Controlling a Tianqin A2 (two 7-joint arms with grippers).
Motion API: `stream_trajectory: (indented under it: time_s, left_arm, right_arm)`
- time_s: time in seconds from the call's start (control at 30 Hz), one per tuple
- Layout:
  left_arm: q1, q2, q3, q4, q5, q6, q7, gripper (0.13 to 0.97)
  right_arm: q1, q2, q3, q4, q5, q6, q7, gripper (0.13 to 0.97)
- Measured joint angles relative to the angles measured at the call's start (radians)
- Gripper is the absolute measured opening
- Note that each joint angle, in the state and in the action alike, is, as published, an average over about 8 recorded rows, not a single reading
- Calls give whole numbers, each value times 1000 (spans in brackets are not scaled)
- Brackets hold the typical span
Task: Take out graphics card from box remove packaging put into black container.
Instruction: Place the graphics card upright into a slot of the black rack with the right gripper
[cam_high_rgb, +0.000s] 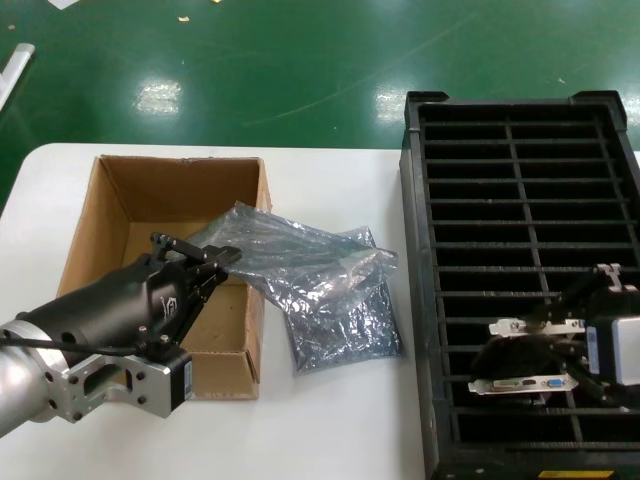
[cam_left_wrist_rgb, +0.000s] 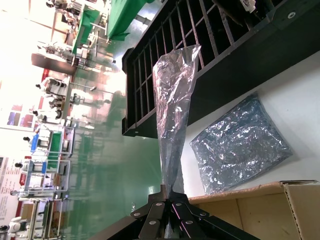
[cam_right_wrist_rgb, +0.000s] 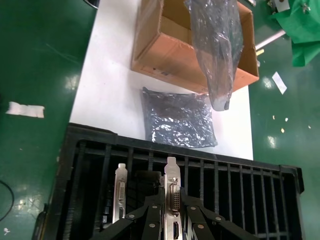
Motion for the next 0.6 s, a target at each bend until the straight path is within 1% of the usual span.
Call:
stream_trajectory:
  time_s: [0.37, 0.6]
  left_arm:
    - [0, 0, 0, 0, 0, 0, 0, 138]
    - [0, 0, 0, 0, 0, 0, 0, 138]
  right_arm:
    - [-15, -33, -13, 0, -104, 28, 37, 179]
    - [-33, -47, -23, 0, -133, 35, 49, 179]
